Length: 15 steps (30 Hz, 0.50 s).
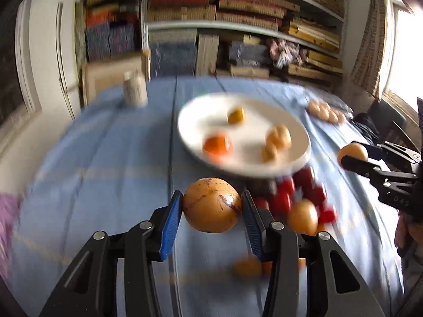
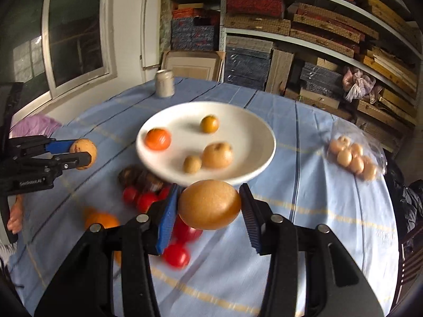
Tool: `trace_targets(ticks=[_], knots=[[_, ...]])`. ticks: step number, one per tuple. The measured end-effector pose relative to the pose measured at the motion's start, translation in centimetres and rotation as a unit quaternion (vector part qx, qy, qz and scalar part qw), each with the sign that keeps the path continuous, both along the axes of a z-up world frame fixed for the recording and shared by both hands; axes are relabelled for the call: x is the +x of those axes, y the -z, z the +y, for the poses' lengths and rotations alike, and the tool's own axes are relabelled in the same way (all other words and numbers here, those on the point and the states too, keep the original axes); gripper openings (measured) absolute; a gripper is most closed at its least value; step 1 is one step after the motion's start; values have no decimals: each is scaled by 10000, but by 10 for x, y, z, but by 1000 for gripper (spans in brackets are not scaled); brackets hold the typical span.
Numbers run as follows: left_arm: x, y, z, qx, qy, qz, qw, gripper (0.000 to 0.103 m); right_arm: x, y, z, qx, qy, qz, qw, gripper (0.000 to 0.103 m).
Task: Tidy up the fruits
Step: 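Place both held fruits on the white plate and open both tools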
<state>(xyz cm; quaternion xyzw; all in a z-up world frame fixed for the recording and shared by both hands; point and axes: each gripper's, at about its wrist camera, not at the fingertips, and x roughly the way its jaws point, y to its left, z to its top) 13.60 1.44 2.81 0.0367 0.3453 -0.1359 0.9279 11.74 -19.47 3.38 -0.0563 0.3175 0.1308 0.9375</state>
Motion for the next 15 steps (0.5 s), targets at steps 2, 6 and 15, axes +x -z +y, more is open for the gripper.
trace_targets(ticks=[2,6,15], knots=[[21,-10,-7,-16,-11,-61,10000,46,30,-1,0,12,153,26,9999,45],[68,-16,-20,16,-69,-20,10000,46,86,8,-5,221,431,221,9986,45],[151,20,-31,26,-60,475,9988,46,158,35,-4,134,577,499,9970,46]])
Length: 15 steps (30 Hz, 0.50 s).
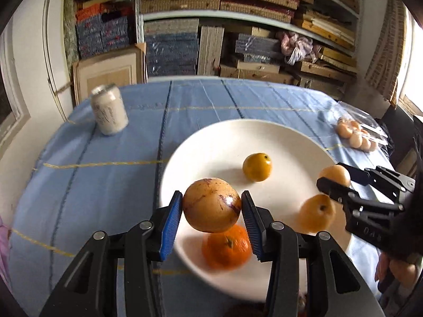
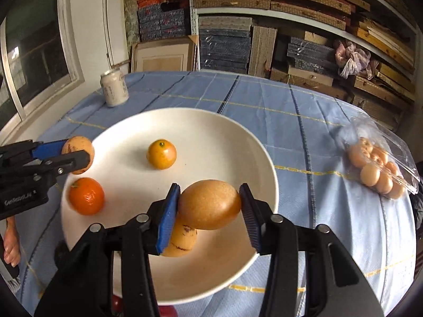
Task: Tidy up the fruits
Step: 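Place both held fruits on the white plate and open both tools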
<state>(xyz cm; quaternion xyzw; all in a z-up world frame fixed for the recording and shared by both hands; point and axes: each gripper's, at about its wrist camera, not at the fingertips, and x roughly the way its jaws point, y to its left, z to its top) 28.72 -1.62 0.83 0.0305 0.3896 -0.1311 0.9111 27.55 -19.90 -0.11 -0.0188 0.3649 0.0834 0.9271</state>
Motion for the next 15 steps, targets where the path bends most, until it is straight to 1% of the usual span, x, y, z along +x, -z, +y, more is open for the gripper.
trace_targets(ticks=[1,3,5,7,10,12,14,15], knots=[[4,6,0,-23,3,61,10000,46,1,2,1,-20,21,-15,10000,46],[5,10,3,-41,-1,-2,10000,46,0,4,0,-9,35,-78,10000,48],[2,10,5,24,-31,-150,9999,46,-4,3,1,-31,60,-175,9998,64],[-2,7,8,8,-40,-162,9999,46,-10,-1,0,-46,38,-232,9997,66],[-16,-1,14,39,-66,-224,9997,46,-29,-7,2,-68,-19,-290,9996,66],[-28,-5,17,119,-72,-273,9995,46,-48,-12,1,-60,-42,-335,9994,70],[-48,-9,20,183,-56,-297,9994,49,-70,-14,1,-21,-50,-362,9993,79],[-57,-10,22,190,-51,-297,9994,54,-81,-14,1,-8,-54,-382,9993,82]])
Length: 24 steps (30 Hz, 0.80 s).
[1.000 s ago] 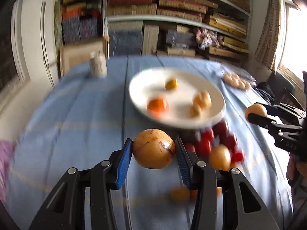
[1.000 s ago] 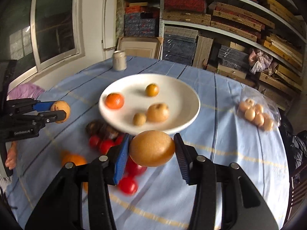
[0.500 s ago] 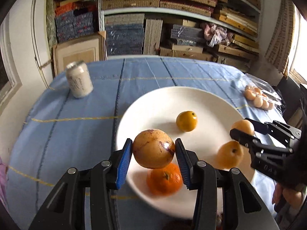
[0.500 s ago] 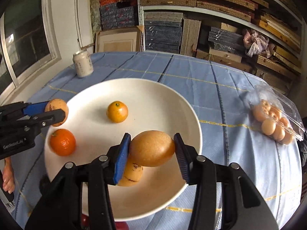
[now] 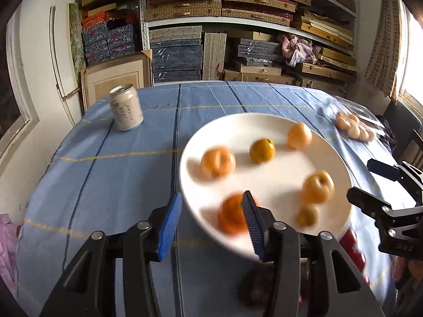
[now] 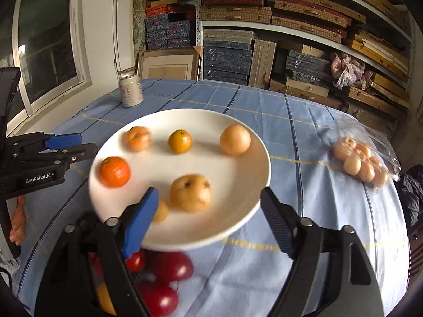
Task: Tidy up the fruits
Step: 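Place both held fruits on the white plate and open both tools, then lower the open left tool around the dark purple fruit and close it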
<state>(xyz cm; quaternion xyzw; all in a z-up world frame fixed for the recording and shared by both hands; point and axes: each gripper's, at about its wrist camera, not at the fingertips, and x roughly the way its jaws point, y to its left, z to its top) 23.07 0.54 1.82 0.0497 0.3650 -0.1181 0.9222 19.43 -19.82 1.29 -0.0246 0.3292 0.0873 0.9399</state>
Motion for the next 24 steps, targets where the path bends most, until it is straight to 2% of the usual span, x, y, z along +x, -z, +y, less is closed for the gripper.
trace_targets(ticks=[2,5,7,12,16,18,24], knots=[[-22,-1,3,-32,-18,3,10000,59,-22,1,1,3,-13,-42,10000,88],[-51,6,2,51,23,-28,10000,60,-54,5,5,-80,-76,-168,9998,94],[-64,18,0,216,21,-26,9998,60,-68,11,7,-197,-100,-220,9995,94],[-62,33,-1,197,-10,80,9998,60,-81,16,5,-229,-99,-277,9993,94],[-59,41,-3,361,48,47,9993,60,-78,17,-2,-119,-46,-244,9996,95],[-56,46,-4,316,109,145,9993,60,-74,20,-4,-83,-30,-150,9998,95],[-51,44,-5,219,170,145,9995,60,-69,24,-3,-56,-62,-28,10000,95]])
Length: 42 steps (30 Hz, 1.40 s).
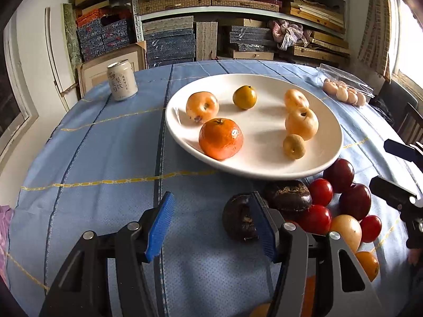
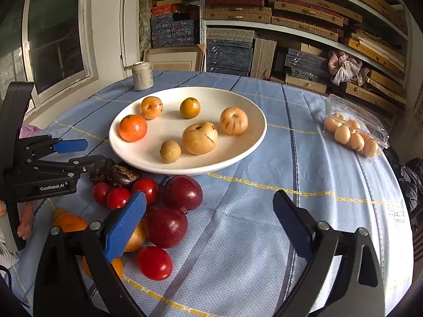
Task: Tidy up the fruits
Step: 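Lower the open left tool around the dark purple fruit and close it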
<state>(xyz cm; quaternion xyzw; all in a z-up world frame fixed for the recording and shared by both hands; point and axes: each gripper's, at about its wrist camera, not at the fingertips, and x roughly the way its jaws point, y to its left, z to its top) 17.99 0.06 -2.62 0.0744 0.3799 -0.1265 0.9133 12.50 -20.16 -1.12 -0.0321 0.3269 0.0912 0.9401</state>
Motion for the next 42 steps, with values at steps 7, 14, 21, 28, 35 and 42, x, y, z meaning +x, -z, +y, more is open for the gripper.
trace_targets(ticks=[7,14,21,28,35,42], knots=[[-7,0,-10,133,210,-104,9996,64,3,0,-2,8,10,47,10000,95],[-10,6,-14,193,287,-55,9994,69,1,0,-1,-2,11,27,10000,95],[-6,7,-9,93,200,27,9998,77,0,0,-1,11,4,16,10000,95],[-11,4,-5,485,54,-205,9986,82,-1,-3,-2,19,20,19,10000,95],[-7,7,11,423,-156,-42,9990,82,-2,-5,-1,37,-8,10,10000,95],[5,8,0,229,19,73,9997,72,-1,-3,2,8,-59,48,10000,95]])
